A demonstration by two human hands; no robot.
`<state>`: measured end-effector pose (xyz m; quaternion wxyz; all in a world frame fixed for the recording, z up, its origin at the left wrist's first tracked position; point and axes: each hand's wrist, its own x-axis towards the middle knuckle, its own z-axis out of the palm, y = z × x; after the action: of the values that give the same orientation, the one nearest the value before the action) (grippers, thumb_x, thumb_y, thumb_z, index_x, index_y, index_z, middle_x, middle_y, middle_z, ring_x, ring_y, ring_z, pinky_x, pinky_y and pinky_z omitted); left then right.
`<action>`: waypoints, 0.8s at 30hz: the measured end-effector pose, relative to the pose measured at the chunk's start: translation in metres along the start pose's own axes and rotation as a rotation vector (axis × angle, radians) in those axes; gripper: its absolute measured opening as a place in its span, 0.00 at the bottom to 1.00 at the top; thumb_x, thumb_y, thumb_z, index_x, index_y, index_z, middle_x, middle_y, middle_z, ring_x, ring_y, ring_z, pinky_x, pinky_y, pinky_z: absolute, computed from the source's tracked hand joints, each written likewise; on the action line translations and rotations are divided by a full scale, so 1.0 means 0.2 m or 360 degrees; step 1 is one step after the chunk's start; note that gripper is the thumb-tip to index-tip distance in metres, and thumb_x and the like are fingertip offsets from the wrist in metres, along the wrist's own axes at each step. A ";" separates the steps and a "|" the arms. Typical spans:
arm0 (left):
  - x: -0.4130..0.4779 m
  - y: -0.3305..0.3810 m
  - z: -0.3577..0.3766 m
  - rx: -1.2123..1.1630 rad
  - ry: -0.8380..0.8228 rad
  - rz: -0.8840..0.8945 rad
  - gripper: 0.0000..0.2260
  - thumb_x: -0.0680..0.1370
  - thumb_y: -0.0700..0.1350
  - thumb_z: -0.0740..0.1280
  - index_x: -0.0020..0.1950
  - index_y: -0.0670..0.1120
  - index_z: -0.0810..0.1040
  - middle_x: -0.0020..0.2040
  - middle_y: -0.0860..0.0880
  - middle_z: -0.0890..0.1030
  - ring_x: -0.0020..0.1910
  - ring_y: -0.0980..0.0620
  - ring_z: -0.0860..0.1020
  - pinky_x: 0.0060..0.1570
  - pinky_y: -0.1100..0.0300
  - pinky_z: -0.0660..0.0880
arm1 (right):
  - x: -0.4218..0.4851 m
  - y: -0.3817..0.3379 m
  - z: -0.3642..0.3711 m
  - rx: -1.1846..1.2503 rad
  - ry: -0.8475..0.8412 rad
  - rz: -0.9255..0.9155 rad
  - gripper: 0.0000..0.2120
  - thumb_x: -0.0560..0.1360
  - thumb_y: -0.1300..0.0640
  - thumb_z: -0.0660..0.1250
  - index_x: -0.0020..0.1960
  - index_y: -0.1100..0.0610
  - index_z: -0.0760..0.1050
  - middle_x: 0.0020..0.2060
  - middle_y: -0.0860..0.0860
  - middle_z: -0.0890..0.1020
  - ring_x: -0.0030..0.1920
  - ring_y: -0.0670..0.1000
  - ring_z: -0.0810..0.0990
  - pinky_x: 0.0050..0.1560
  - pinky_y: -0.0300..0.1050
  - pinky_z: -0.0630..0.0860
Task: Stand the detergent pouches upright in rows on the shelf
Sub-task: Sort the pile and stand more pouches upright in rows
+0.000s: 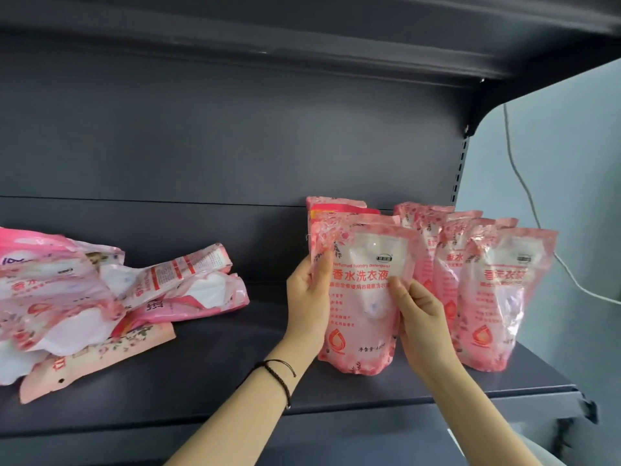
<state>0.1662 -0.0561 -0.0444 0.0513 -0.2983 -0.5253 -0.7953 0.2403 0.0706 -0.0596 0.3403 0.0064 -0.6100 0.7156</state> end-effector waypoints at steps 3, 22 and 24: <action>-0.02 -0.01 0.00 0.0066 -0.0043 0.0031 0.14 0.78 0.55 0.63 0.47 0.45 0.80 0.38 0.51 0.82 0.38 0.57 0.81 0.38 0.66 0.76 | -0.01 0.03 -0.04 -0.0040 -0.0019 -0.0021 0.12 0.75 0.49 0.65 0.48 0.56 0.81 0.49 0.56 0.84 0.49 0.55 0.82 0.51 0.54 0.80; -0.22 -0.18 -0.15 0.1161 -0.0402 -0.0206 0.16 0.74 0.54 0.70 0.58 0.56 0.67 0.56 0.61 0.78 0.53 0.64 0.77 0.53 0.62 0.78 | -0.04 0.15 -0.22 -0.0885 -0.0165 -0.0211 0.10 0.75 0.59 0.69 0.51 0.46 0.75 0.44 0.40 0.84 0.44 0.39 0.83 0.42 0.31 0.78; -0.18 -0.15 -0.19 0.1287 -0.0522 -0.0194 0.17 0.74 0.57 0.70 0.58 0.55 0.69 0.54 0.60 0.79 0.50 0.63 0.79 0.51 0.61 0.79 | -0.04 0.11 -0.23 -0.1223 -0.0192 -0.0242 0.08 0.75 0.57 0.69 0.44 0.46 0.73 0.36 0.41 0.83 0.36 0.35 0.80 0.36 0.30 0.75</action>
<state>0.1679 -0.0835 -0.0967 0.0327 -0.3450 -0.8121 -0.4695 0.2534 0.1072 -0.0941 0.3334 -0.0342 -0.8501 0.4061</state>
